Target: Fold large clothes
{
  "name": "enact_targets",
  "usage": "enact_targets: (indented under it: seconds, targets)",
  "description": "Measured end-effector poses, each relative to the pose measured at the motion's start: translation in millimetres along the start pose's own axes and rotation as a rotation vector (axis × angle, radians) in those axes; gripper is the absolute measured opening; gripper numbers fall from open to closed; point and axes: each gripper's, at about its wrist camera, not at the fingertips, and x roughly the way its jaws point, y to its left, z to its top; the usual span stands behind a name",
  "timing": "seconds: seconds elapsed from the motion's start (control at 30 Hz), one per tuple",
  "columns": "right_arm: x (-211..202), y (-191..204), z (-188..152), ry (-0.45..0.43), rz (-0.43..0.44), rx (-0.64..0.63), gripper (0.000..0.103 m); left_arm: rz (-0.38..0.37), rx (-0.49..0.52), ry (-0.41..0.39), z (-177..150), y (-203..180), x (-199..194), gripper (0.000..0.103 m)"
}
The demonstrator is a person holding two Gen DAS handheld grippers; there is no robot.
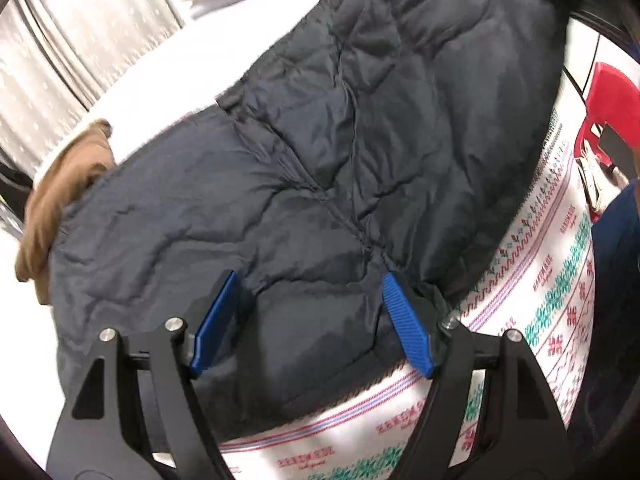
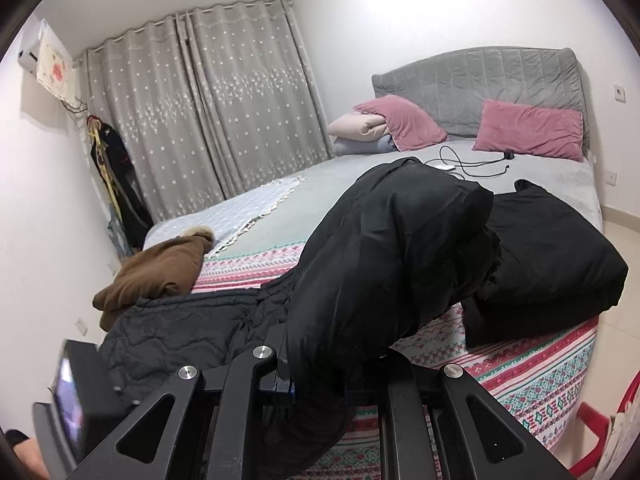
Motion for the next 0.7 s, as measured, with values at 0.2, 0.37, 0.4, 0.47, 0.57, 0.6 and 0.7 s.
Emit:
enact_targets:
  seconds: [0.2,0.37,0.4,0.47,0.57,0.6,0.7]
  targets:
    - [4,-2,0,0.016,0.001,0.017,0.014,-0.033,0.007,0.015,-10,-2,14,0.075]
    - [-3,0,5,-0.011,-0.017,0.008,0.014,-0.04,-0.046,-0.015,-13,13,-1,0.075]
    - [-5,-1,7,-0.02,-0.023,0.01,0.014,-0.044,-0.054,-0.022,-14,15,-4,0.075]
    - [-11,-3,12,-0.032,-0.04,0.003,0.014,-0.051,-0.067,-0.038,-15,19,-12,0.075]
    - [-20,-5,18,-0.05,-0.095,-0.037,0.014,-0.075,-0.081,-0.056,-14,24,-20,0.075]
    - [-24,-8,22,-0.059,-0.118,-0.046,0.014,-0.089,-0.085,-0.06,-13,25,-22,0.075]
    - [-35,-28,31,-0.074,-0.185,-0.033,0.014,-0.115,-0.084,-0.066,-12,26,-24,0.075]
